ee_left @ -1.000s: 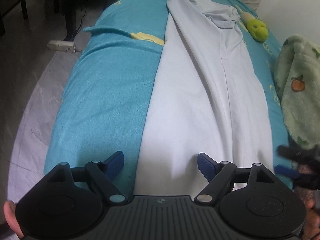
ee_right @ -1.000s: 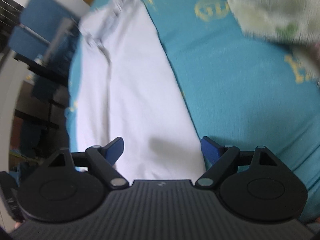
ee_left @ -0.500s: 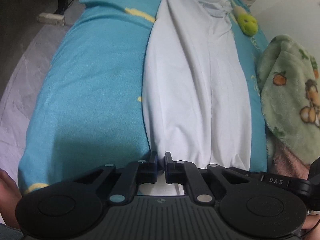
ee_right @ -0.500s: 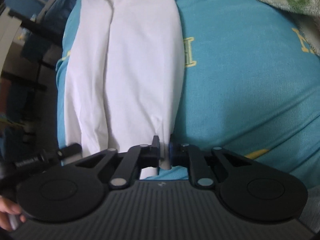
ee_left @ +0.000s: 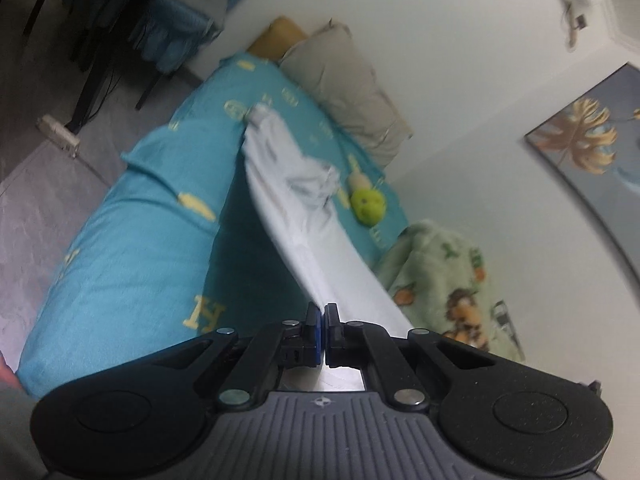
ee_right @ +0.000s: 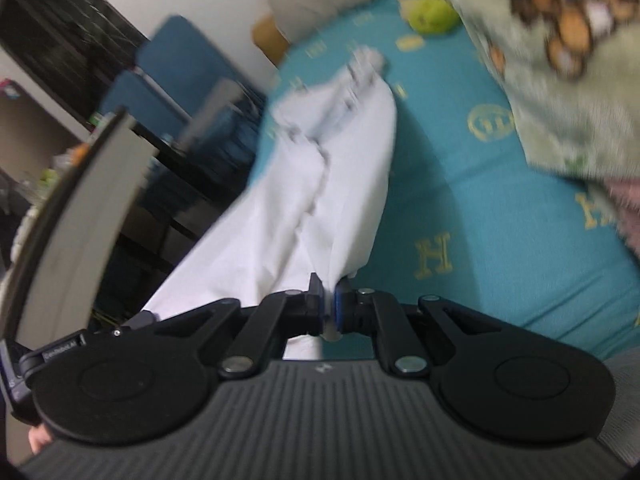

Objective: Fold clothes
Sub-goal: 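Grasp the hem end with both grippers and fold it over toward the collar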

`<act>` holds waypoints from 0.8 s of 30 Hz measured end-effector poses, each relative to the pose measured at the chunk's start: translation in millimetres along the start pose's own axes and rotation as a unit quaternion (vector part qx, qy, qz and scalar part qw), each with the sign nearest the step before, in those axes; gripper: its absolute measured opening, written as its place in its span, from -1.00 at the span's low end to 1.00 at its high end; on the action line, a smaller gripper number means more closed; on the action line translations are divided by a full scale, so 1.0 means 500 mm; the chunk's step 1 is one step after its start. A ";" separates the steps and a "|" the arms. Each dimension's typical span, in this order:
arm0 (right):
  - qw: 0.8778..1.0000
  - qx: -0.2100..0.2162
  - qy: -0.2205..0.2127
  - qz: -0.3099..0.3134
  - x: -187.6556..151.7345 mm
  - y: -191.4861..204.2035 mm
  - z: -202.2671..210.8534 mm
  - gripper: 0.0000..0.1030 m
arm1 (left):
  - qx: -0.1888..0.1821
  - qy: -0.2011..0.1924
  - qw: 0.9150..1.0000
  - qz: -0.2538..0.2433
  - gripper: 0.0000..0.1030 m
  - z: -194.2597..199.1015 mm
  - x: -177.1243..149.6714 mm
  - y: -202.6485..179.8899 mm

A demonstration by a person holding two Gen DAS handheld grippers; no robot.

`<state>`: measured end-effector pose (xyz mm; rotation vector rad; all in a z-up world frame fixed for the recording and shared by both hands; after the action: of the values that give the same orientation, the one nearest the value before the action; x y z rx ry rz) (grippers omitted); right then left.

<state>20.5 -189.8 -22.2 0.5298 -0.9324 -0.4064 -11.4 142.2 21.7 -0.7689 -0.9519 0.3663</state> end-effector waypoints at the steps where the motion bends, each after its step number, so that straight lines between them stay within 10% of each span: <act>1: 1.000 0.008 -0.008 0.000 0.009 0.005 0.016 -0.84 | -0.006 -0.007 1.000 -0.002 -0.99 0.015 0.006 -0.012; 15: 0.993 0.082 -0.082 0.001 -0.036 0.012 0.249 -0.84 | -0.066 -0.056 0.995 -0.041 -0.99 0.261 -0.045 -0.130; 24: 0.994 0.072 -0.078 0.009 0.040 0.024 0.135 -0.84 | -0.024 -0.073 0.991 -0.106 -0.98 0.154 0.003 -0.163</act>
<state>-24.3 -207.9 30.7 0.6261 -1.1225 -0.3694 -78.8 120.0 108.7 -0.6842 -1.1722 0.2155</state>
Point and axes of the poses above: each gripper's, at about its wrist camera, not at the fingertips, and z roughly against the way its jaws point, y to its left, x to its top, the point moved 1 cm from there along -z, roughly the way its jaws point, and after that the axes turned 12 degrees about -y, right-handed, at the moved point
